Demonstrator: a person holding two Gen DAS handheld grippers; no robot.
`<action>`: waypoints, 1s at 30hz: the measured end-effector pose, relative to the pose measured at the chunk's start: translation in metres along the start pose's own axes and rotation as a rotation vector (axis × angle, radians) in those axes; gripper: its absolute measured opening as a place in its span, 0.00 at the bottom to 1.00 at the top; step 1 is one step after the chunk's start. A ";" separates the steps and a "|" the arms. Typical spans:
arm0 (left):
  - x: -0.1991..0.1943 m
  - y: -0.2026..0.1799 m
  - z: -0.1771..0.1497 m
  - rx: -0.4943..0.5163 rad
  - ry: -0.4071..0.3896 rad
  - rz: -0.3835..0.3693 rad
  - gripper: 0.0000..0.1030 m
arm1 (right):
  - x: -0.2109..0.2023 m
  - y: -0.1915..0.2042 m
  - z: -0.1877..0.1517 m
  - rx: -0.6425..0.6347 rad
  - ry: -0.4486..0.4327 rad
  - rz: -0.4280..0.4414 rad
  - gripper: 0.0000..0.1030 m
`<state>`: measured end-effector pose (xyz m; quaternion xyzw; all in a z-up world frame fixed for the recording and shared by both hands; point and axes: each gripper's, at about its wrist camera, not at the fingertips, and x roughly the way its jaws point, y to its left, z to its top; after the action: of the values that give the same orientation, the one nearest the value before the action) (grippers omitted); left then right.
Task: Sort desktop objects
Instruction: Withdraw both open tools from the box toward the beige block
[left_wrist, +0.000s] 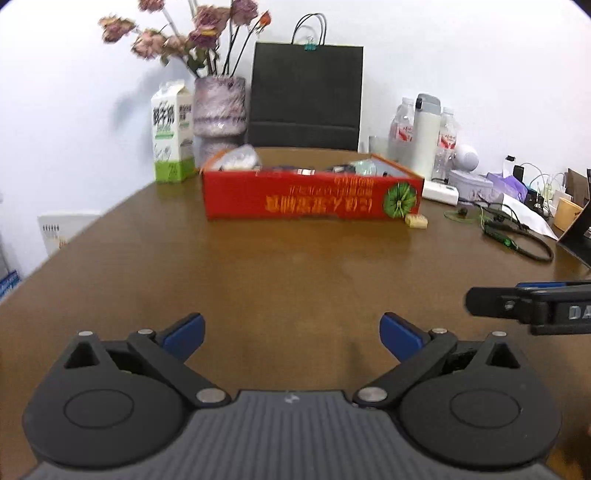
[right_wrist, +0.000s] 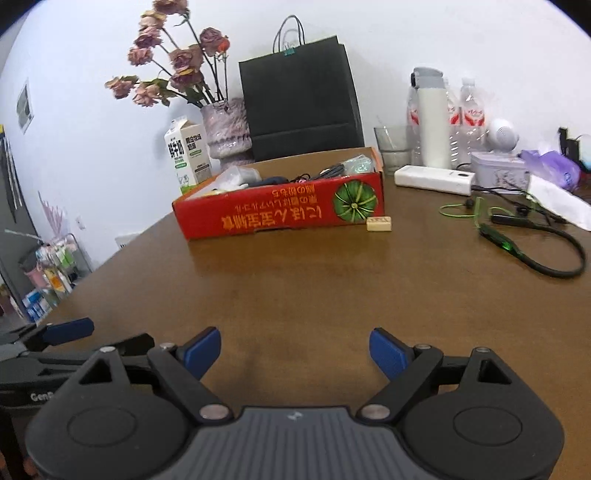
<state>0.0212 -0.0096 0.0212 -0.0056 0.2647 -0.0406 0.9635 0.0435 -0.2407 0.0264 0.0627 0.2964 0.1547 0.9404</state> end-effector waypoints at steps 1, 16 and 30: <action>-0.002 0.001 -0.003 -0.011 0.010 -0.002 1.00 | -0.005 0.001 -0.006 0.002 -0.001 0.003 0.85; -0.009 -0.001 -0.008 0.006 0.022 -0.002 1.00 | -0.015 0.019 -0.028 -0.082 0.015 -0.027 0.85; 0.114 -0.010 0.086 0.006 0.059 -0.050 0.99 | 0.102 -0.040 0.078 -0.090 0.033 -0.131 0.83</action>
<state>0.1618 -0.0294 0.0370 -0.0081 0.2928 -0.0657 0.9539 0.1779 -0.2469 0.0269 -0.0018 0.3079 0.1068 0.9454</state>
